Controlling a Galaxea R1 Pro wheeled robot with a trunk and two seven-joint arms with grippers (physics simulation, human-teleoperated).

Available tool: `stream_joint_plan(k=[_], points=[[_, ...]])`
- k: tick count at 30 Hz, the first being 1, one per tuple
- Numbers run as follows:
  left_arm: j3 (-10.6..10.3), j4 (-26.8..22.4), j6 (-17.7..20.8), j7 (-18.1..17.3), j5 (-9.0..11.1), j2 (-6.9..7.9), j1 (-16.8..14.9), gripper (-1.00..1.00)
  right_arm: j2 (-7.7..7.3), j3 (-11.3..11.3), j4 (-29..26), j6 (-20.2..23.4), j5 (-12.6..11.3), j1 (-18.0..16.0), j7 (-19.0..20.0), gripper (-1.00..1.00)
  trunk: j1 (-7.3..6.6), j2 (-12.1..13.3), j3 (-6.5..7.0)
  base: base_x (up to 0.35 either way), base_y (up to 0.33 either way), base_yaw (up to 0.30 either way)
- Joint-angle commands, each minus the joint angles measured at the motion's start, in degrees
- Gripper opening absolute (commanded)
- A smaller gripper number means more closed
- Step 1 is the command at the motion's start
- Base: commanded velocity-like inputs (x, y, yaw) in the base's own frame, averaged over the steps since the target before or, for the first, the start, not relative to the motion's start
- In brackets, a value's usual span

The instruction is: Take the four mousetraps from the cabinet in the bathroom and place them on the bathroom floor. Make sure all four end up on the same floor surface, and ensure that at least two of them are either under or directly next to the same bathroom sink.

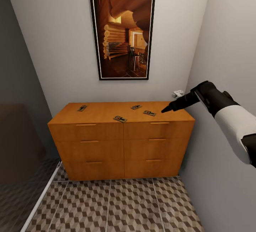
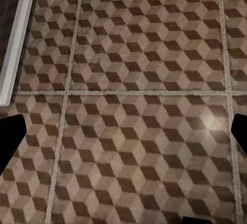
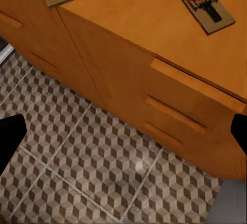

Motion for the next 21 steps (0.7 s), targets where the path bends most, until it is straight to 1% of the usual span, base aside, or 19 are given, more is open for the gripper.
stream_joint_plan(k=[1,6,14,21], points=[[0.3,0.2,-0.3,0.0,-0.1,0.01,-0.1,1.00,-0.05,0.3,-0.1,-0.3,0.6,0.0,0.6,1.00,0.00,0.0,-0.06,0.000,0.000,0.000],[0.3,0.2,-0.3,0.0,-0.1,0.01,-0.1,1.00,-0.06,1.1,-0.1,-2.0,0.6,0.0,0.7,1.00,0.00,0.0,-0.06,0.000,-0.015,0.000],[0.3,0.2,-0.3,0.0,-0.1,0.01,-0.1,1.00,0.00,1.4,-0.1,-2.5,0.5,0.0,0.8,1.00,0.00,0.0,-0.06,0.000,-0.191,0.000],[0.3,0.2,-0.3,0.0,-0.1,0.01,-0.1,1.00,0.01,1.5,0.0,-2.5,0.5,0.0,0.8,1.00,0.00,0.0,-0.06,0.000,-0.056,0.000]])
